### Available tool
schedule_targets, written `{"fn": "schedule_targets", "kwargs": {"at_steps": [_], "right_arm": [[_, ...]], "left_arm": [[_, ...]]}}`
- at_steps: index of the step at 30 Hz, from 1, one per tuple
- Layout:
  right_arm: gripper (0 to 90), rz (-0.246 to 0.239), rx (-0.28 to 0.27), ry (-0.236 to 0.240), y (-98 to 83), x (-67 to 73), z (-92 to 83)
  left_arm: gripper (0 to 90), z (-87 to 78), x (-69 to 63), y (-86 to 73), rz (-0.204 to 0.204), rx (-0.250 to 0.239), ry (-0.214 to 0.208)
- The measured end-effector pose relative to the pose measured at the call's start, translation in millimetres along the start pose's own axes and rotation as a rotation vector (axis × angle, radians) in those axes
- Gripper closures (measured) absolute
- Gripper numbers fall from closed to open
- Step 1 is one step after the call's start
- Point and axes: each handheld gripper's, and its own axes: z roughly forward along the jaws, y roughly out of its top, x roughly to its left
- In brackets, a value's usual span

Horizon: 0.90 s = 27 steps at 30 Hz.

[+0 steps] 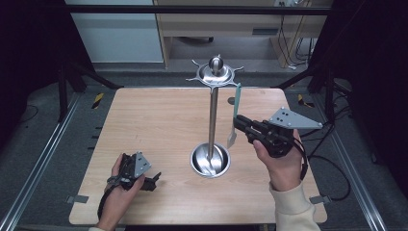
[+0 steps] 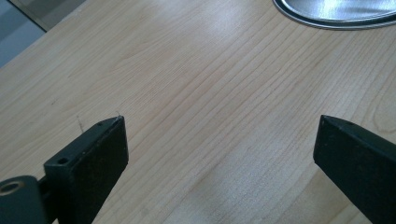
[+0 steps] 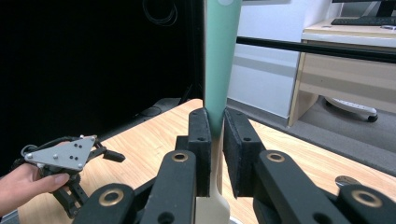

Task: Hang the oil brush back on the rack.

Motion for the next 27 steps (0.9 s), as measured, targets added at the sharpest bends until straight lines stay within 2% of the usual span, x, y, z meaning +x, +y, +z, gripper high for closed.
{"fn": "schedule_targets", "kwargs": {"at_steps": [14,22,27], "right_arm": [[81.4,-0.007,0.001,-0.010,2.1,0.6,-2.5],[79.8,-0.037,0.021,-0.066,3.2,-1.9,-7.1],[77.4,-0.037,0.036,-0.104,1.9,-6.7,-9.0]], "left_arm": [[2.8,0.8,-0.8,0.0,0.002,0.001,-0.005],[2.8,1.3,-1.4,0.1,0.007,0.006,-0.010],[2.8,1.8,-2.2,0.4,0.012,0.007,-0.016]]}}
